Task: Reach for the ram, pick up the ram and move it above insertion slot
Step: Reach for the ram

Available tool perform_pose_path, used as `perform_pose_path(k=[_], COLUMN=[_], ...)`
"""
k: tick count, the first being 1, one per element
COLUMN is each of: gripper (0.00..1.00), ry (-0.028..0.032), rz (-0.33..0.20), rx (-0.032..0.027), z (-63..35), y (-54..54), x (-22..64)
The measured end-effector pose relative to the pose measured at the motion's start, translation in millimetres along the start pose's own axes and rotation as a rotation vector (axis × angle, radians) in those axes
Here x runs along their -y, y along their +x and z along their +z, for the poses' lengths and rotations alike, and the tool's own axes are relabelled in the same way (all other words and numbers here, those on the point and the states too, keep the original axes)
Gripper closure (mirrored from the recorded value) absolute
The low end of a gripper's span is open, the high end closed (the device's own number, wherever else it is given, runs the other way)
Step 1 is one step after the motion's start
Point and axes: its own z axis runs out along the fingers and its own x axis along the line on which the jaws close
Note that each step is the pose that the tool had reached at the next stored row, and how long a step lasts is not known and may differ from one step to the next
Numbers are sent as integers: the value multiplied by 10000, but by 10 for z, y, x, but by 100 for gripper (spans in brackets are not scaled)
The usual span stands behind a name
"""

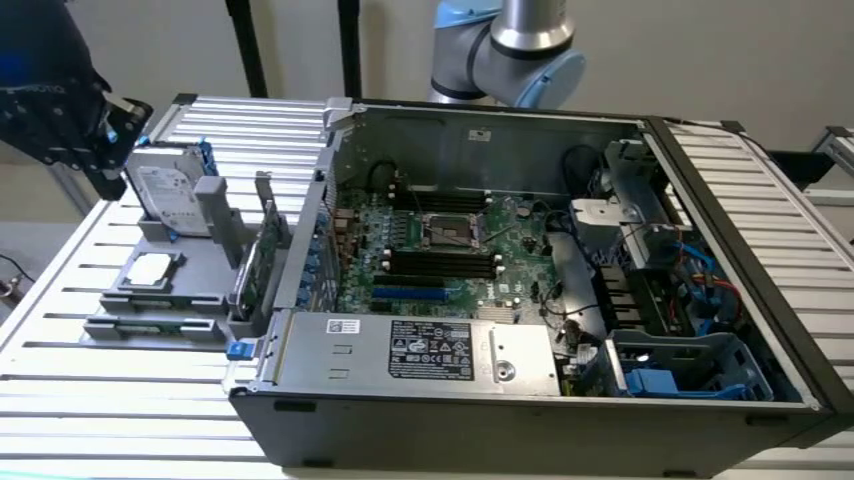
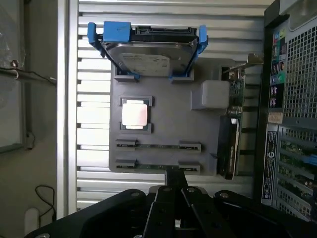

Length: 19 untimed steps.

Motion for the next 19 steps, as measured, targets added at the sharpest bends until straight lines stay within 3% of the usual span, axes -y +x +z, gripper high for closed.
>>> perform_pose_path(k=[6,9,19], gripper=[89,89,89], ry=[0,0,8], rz=[1,-100,-1890], rx=[-15,-17,-86], z=[63,80,105], y=[4,9,9], x=[251,263,264])
